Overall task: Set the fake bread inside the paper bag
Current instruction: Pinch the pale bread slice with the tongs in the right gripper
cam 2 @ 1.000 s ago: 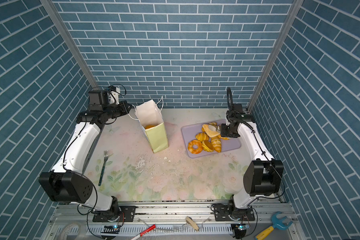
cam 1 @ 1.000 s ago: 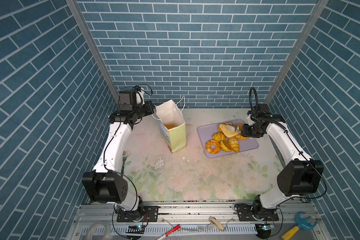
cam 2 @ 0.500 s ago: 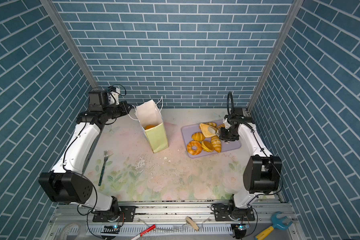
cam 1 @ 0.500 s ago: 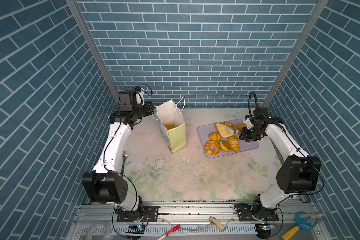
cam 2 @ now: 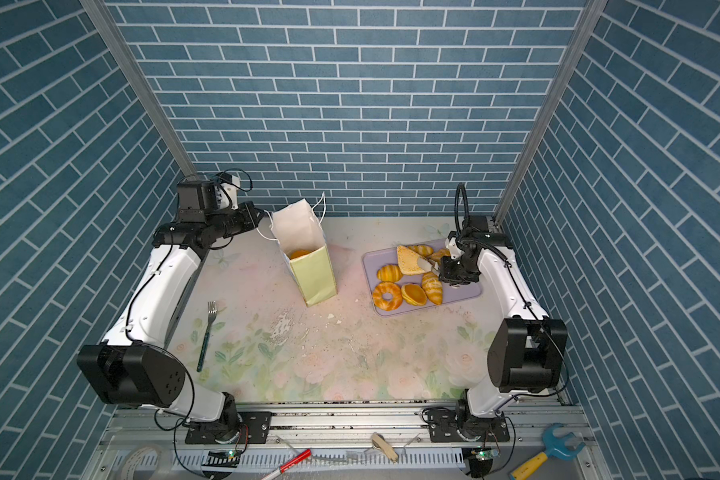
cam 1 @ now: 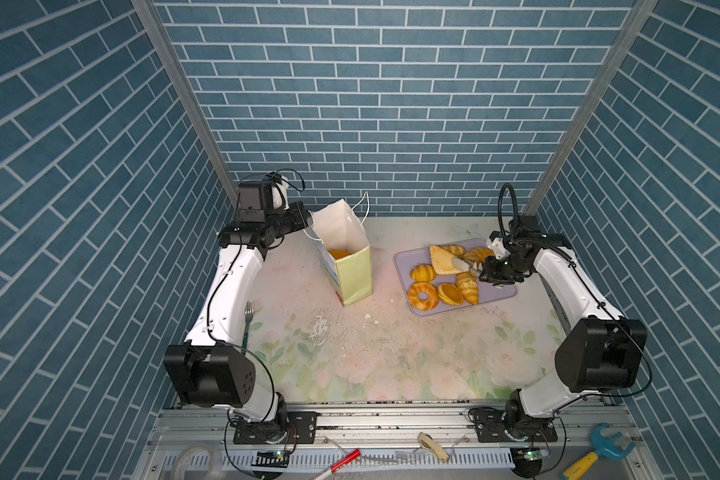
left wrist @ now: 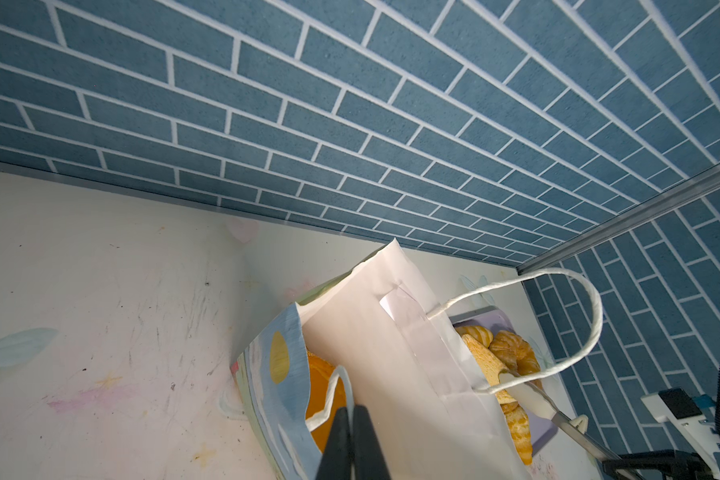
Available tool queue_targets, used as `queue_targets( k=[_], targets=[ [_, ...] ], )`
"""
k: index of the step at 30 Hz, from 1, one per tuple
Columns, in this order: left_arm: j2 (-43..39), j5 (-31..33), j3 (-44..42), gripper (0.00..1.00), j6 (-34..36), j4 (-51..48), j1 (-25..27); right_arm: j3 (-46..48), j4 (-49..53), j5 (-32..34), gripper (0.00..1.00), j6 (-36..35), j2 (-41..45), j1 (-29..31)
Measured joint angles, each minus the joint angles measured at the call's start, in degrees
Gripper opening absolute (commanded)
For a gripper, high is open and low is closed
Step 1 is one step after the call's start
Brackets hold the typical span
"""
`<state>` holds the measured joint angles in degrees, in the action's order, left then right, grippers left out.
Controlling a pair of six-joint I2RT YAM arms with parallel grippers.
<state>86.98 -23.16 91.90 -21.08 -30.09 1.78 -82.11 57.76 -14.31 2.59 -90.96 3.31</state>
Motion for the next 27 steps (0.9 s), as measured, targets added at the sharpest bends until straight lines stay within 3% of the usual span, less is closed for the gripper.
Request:
queue_targets(
  k=[7,17,27],
  targets=[
    [0.0,0.0,0.0,0.03,0.0,0.0,0.0,-4.5,2.8,1.8,0.41,-2.7,-0.2,0.1],
    [0.0,0.6,0.0,0.03,-0.1,0.0,0.1,-12.7,3.8,2.5,0.43,-7.5,-7.5,2.5],
    [0.0,1.6,0.0,0.03,-0.1,0.0,0.7,-15.1,4.5,3.2,0.43,-11.5,-14.4,3.4]
  ],
)
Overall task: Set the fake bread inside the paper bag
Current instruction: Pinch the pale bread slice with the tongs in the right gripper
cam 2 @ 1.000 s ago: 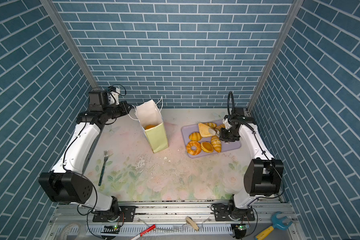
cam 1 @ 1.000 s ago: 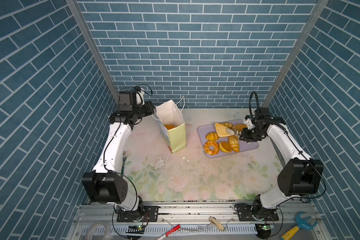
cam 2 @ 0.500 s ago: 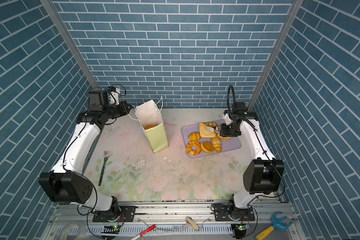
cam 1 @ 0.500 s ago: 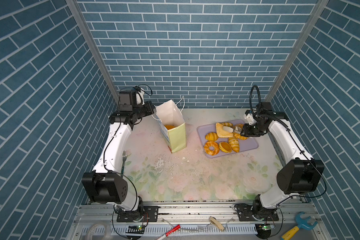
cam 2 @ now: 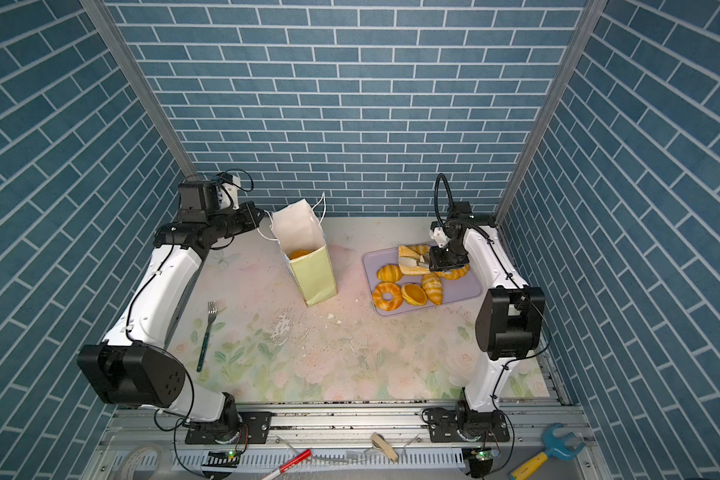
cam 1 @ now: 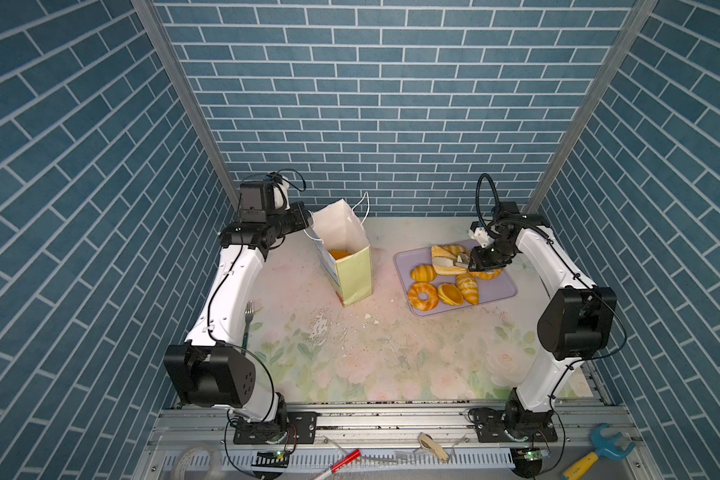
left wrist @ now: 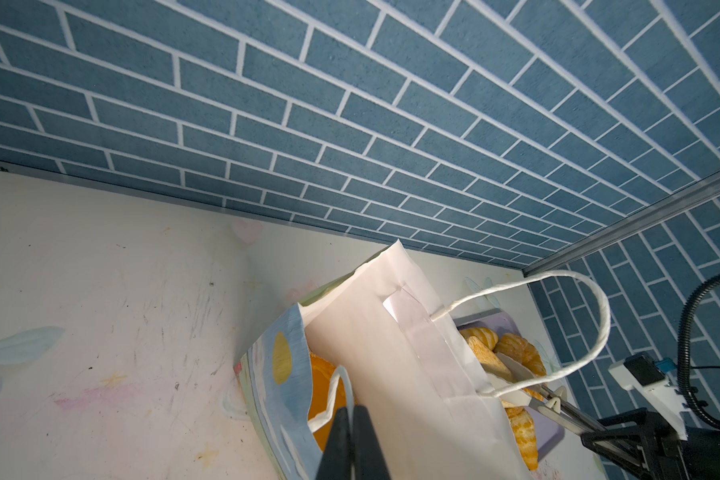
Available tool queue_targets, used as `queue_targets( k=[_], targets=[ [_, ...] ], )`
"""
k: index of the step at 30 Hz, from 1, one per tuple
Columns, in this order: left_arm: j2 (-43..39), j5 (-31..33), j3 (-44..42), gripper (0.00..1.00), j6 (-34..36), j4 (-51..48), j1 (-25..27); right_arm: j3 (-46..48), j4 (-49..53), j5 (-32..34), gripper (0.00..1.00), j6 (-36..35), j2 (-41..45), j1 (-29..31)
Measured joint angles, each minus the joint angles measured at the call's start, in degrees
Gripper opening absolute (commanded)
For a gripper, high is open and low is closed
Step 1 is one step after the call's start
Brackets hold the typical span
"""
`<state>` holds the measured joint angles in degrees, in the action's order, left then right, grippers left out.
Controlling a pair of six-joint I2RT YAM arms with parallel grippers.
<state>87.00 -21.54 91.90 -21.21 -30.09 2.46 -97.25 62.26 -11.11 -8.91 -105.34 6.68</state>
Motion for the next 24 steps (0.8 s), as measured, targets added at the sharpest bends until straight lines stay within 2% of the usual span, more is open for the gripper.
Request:
queue_targets(
  k=[9,18,24],
  targets=[
    [0.0,0.7,0.0,0.03,0.0,0.0,0.5,1.2,0.0,-0.3,0.23,-1.1,-0.2,0.0],
    [0.0,0.7,0.0,0.03,0.0,0.0,0.6,1.7,-0.2,-0.3,0.09,-1.0,1.3,0.0],
    [0.0,0.7,0.0,0.03,0.0,0.0,0.8,3.1,-0.5,-0.3,0.03,-0.5,5.3,0.0]
  ],
)
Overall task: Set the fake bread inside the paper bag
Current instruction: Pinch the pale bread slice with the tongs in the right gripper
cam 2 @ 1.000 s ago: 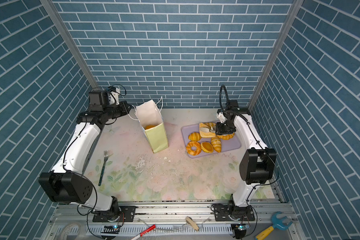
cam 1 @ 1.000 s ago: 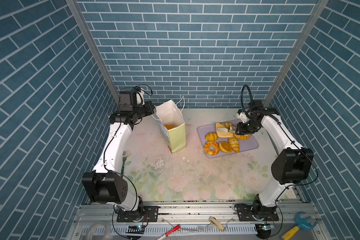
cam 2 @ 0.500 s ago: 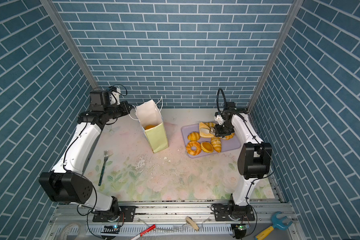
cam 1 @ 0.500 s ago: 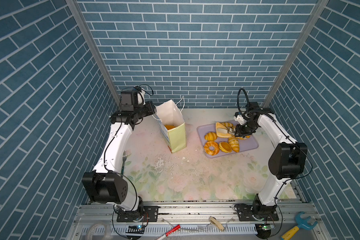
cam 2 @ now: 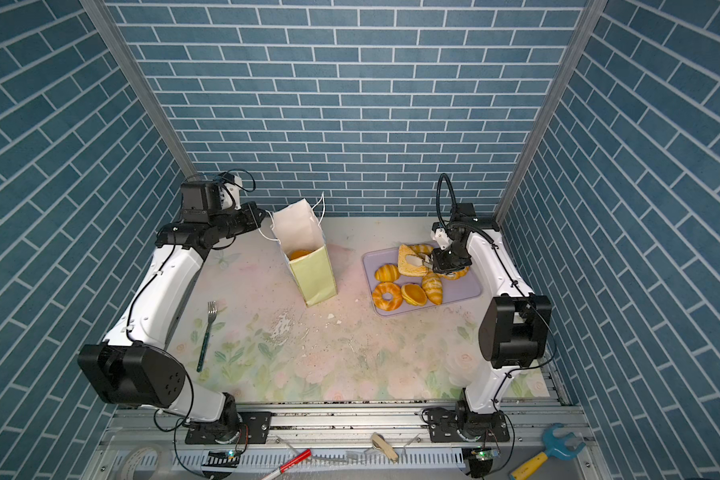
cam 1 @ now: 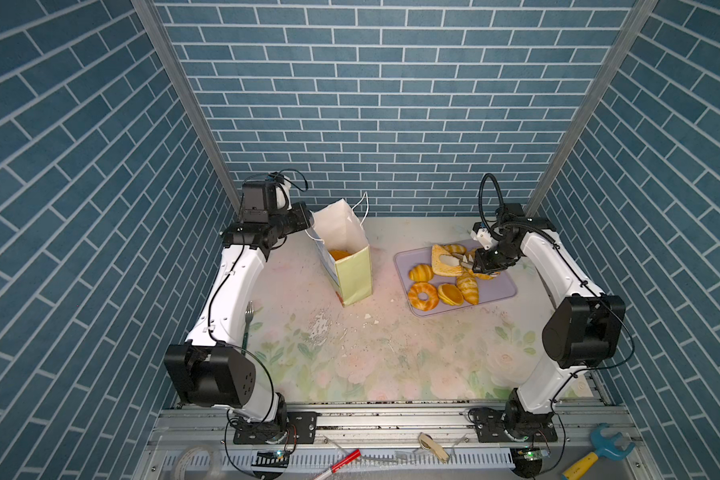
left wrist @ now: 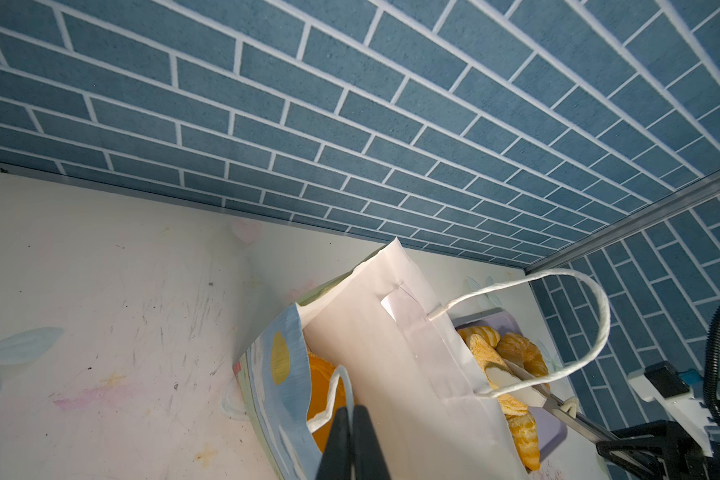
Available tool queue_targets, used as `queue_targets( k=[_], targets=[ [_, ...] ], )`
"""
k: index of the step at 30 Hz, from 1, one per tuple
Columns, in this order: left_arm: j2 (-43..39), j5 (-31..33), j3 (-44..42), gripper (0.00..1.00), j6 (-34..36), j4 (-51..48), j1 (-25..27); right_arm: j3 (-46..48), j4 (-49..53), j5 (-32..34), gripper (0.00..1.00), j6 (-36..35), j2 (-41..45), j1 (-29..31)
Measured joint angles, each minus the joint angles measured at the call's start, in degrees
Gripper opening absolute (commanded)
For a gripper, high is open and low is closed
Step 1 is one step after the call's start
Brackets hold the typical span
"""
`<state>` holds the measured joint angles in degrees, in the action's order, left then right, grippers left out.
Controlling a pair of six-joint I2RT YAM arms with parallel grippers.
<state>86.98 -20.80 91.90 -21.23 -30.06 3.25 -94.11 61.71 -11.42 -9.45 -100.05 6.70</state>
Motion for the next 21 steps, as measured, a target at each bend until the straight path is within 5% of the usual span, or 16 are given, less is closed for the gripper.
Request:
queue_targets(
  k=[21],
  targets=[
    [0.0,-0.3,0.0,0.03,0.0,0.0,0.0,2.7,0.0,0.0,0.00,1.8,8.1,0.1]
  ],
)
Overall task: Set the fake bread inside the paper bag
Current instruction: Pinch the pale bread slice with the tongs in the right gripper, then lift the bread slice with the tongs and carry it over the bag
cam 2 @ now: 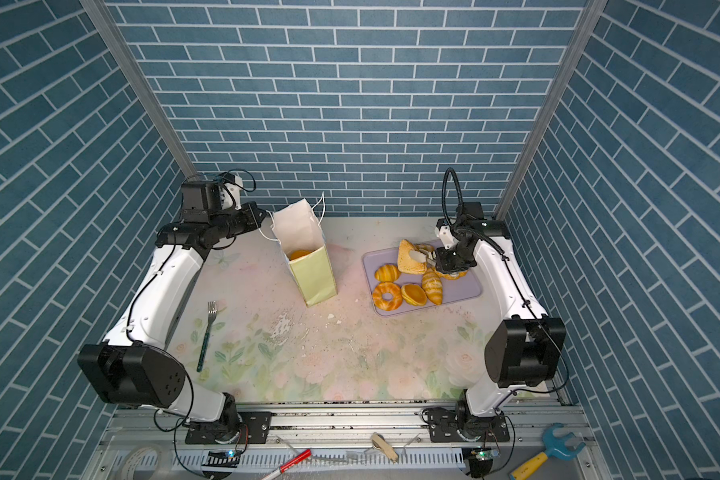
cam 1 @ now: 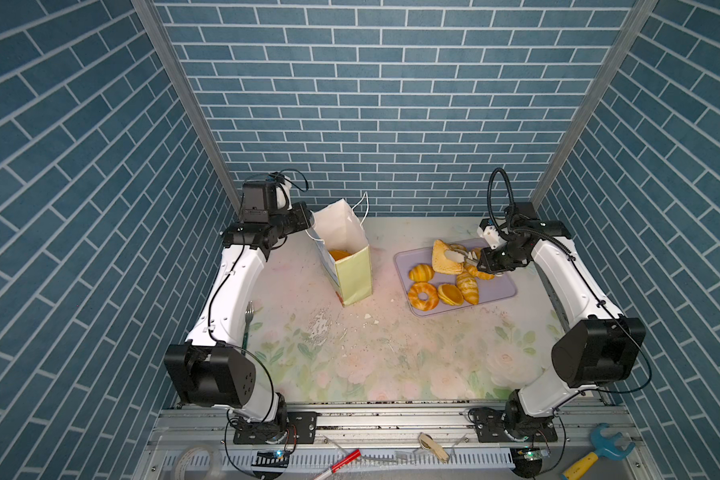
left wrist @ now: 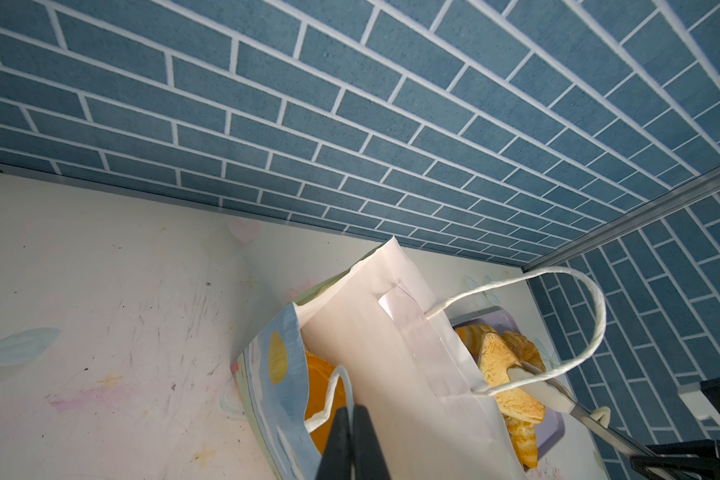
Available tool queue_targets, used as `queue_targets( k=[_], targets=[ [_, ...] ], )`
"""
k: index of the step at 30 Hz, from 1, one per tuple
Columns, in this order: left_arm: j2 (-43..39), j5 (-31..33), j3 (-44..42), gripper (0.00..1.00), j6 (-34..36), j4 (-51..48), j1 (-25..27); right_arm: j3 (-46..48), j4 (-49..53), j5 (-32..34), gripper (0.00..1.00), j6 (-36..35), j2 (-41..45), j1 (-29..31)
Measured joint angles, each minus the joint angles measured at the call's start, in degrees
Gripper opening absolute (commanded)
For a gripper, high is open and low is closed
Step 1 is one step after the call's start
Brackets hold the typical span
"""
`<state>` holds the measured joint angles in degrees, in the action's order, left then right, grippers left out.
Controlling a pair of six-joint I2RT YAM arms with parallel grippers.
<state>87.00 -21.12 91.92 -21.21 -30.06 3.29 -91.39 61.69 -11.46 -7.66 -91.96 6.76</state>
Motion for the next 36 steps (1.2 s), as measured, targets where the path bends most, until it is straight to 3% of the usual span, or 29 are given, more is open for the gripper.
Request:
queue_targets(
  k=[36],
  targets=[
    [0.0,-1.1,0.0,0.03,0.0,0.0,0.0,2.1,0.9,1.3,0.00,4.9,15.9,3.0]
  ],
)
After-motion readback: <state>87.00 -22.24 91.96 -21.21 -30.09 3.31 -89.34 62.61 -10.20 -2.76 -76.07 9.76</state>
